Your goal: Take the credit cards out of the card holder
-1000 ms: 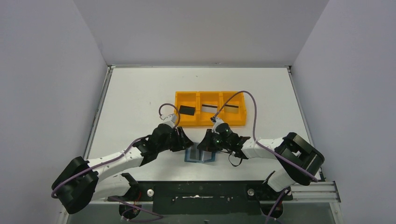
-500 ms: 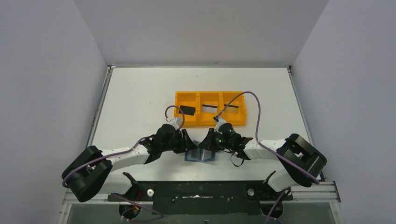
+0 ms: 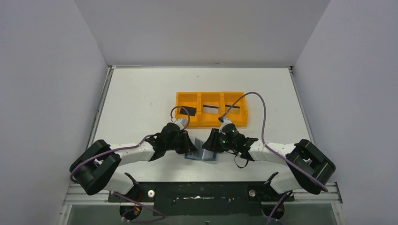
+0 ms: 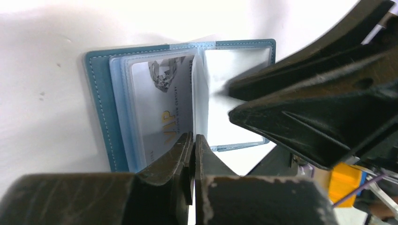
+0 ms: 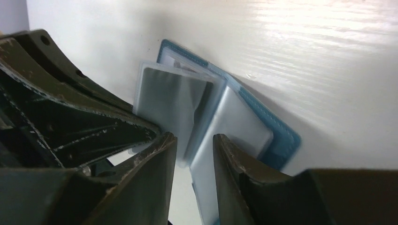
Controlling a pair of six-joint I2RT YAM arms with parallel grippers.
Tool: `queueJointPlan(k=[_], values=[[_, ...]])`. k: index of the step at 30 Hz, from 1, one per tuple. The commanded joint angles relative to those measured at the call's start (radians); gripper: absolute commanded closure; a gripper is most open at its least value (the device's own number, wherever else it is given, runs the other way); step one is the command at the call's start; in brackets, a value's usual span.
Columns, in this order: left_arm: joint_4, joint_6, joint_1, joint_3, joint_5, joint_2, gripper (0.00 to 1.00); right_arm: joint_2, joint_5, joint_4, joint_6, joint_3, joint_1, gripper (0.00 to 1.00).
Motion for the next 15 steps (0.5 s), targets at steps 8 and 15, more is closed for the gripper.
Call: queueJointPlan(k=[8,15], values=[[-0.400,0.208,-0.002,0.253,-0.239,-0.025,1.00,-0.026,0.082,-0.135,-0.076,0.089,-0.005,0.58],[-0.549,0.216,-0.058,0.383,-0.330,0.047,0.95,0.015,0.115,-0.088,-0.024,0.075,-0.003,0.71]])
